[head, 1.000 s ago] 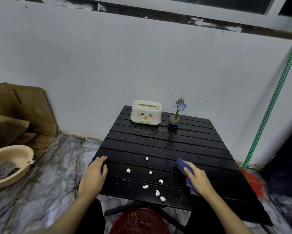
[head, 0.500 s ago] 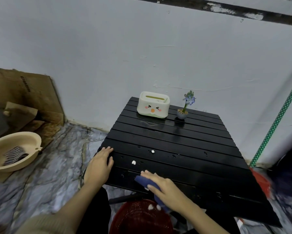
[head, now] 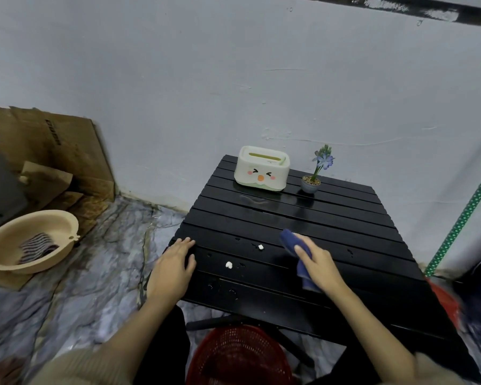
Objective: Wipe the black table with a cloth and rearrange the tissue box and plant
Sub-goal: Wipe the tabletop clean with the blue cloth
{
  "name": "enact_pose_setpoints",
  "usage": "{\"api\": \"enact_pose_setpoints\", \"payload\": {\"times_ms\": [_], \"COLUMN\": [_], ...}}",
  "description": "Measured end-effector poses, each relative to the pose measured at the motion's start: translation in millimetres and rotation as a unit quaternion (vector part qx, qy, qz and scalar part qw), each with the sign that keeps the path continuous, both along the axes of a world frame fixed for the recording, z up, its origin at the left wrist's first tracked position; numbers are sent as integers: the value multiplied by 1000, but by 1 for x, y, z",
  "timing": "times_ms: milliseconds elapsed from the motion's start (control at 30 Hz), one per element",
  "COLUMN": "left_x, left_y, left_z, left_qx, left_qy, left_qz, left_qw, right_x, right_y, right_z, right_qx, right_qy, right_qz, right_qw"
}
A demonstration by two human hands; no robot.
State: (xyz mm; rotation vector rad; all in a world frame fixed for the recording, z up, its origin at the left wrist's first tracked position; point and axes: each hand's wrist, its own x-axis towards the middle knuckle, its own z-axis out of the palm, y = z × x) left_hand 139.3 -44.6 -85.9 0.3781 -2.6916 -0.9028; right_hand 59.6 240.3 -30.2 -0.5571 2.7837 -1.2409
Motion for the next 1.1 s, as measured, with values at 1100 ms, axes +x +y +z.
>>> {"api": "enact_pose_setpoints", "payload": {"times_ms": [1100], "left_x": [0], "left_y": [0], "left_z": [-1], "left_qx": [11], "left_qy": [5], "left_qz": [7], "left_qw": [1000], "right_x": [44], "right_y": [-32], "right_z": [4], "right_qx": [-8], "right_qy": [-49], "right_qz": [193], "right_qw": [980]}}
